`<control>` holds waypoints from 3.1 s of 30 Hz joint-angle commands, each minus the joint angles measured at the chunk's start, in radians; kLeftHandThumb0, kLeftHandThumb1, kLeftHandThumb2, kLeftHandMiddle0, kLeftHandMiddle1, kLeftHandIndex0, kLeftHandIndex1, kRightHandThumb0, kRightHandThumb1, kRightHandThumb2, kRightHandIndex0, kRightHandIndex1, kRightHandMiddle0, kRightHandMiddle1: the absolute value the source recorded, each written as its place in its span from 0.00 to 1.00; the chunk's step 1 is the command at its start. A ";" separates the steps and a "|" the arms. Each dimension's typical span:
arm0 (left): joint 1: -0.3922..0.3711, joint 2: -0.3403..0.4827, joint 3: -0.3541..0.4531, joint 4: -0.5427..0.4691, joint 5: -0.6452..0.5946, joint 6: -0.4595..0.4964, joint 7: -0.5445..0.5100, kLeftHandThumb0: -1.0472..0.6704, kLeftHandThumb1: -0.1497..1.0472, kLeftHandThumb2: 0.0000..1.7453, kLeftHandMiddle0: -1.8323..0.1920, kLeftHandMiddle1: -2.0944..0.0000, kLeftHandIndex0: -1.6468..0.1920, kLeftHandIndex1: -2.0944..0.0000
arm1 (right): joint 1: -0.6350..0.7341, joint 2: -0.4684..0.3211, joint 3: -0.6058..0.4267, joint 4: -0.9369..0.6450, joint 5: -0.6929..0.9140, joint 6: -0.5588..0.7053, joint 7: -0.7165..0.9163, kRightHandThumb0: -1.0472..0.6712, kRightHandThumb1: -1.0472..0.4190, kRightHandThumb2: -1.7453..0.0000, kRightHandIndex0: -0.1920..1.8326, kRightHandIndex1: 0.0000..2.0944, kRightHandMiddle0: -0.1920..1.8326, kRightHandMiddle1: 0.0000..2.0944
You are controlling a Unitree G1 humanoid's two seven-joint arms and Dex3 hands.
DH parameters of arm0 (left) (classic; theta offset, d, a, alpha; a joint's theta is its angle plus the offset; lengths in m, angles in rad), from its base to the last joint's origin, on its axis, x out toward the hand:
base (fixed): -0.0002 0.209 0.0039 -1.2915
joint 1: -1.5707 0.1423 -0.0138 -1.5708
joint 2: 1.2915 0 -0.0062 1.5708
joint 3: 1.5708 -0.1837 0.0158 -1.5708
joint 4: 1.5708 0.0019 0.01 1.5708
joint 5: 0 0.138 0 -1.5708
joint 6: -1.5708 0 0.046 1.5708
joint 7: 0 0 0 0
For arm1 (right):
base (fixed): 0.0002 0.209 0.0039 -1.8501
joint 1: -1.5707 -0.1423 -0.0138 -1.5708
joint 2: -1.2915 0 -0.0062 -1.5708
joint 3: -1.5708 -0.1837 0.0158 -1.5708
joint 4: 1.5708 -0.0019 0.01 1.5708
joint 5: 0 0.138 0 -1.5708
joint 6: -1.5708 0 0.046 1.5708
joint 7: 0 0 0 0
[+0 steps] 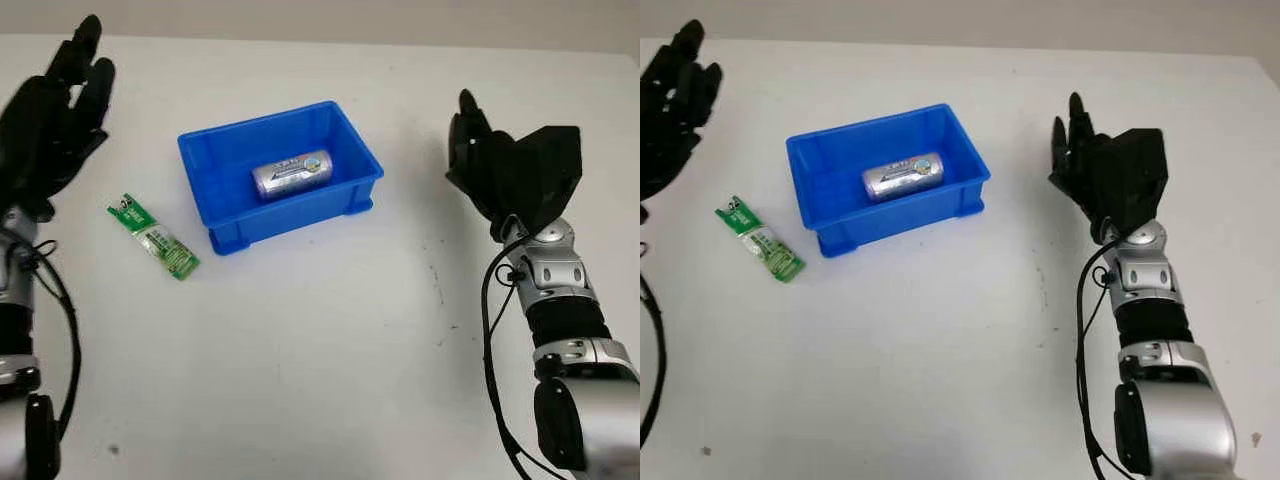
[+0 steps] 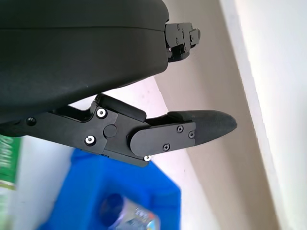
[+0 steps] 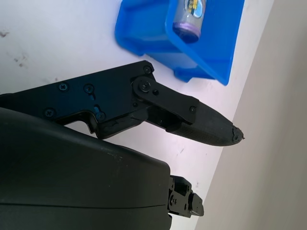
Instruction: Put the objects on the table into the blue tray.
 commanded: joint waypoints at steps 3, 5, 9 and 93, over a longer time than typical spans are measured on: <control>0.062 0.150 -0.019 -0.101 0.075 -0.011 -0.086 0.20 1.00 0.22 0.91 0.97 0.90 0.96 | -0.017 0.007 0.003 -0.002 -0.002 -0.008 -0.001 0.19 0.00 0.51 0.00 0.00 0.00 0.00; 0.086 0.210 -0.029 -0.122 0.119 -0.024 -0.122 0.16 1.00 0.14 0.87 0.96 0.86 0.96 | -0.018 0.007 0.002 0.005 -0.003 -0.020 0.004 0.19 0.00 0.52 0.00 0.00 0.00 0.00; 0.110 0.298 -0.052 -0.112 0.174 -0.084 -0.202 0.20 0.87 0.02 0.84 0.97 0.83 0.96 | -0.013 0.008 0.001 0.009 -0.004 -0.026 0.001 0.18 0.00 0.53 0.00 0.00 0.00 0.00; -0.173 0.298 -0.833 0.336 1.517 -0.746 0.898 0.34 1.00 0.06 0.29 0.00 0.78 0.05 | 0.035 0.002 -0.020 -0.068 0.050 0.015 0.059 0.19 0.00 0.54 0.00 0.00 0.00 0.00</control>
